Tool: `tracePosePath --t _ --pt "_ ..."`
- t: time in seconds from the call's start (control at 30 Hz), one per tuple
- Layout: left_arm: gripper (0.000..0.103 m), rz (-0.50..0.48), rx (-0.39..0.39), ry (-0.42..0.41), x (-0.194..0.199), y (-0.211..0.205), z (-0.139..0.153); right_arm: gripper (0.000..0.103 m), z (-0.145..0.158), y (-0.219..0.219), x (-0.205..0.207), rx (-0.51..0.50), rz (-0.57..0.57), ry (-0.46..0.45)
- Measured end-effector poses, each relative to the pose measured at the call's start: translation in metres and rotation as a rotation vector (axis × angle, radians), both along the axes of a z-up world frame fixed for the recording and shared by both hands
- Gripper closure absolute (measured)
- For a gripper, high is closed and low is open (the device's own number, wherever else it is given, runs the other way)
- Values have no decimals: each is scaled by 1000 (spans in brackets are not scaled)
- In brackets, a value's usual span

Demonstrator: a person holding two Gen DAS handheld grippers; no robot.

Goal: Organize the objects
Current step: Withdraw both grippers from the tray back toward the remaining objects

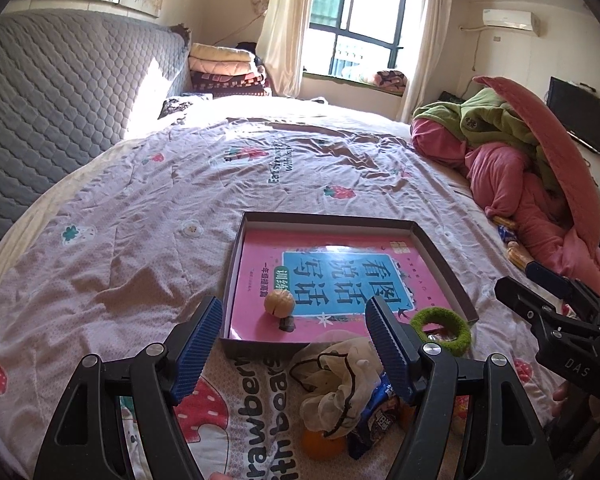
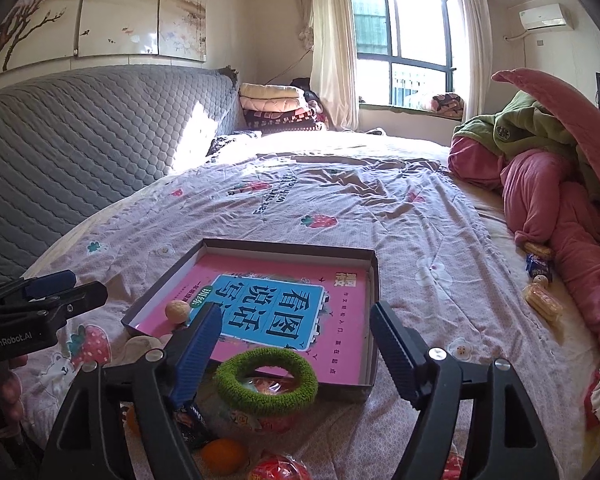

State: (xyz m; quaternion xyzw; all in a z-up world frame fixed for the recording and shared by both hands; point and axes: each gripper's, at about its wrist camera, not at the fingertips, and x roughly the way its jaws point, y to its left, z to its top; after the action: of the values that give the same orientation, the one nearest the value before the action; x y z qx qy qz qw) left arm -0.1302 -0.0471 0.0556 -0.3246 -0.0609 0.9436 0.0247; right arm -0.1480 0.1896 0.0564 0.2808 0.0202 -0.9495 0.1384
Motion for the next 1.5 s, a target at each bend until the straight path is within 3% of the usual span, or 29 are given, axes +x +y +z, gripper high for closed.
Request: tracePosePath --t 0.8,1.5 --pt "27 -33 -27 -10 46 5 -6 26 -5 0 55 33 -5 -8" --pt "27 -60 -57 -44 69 14 -19 23 -32 -1 82 93 -6 -73"
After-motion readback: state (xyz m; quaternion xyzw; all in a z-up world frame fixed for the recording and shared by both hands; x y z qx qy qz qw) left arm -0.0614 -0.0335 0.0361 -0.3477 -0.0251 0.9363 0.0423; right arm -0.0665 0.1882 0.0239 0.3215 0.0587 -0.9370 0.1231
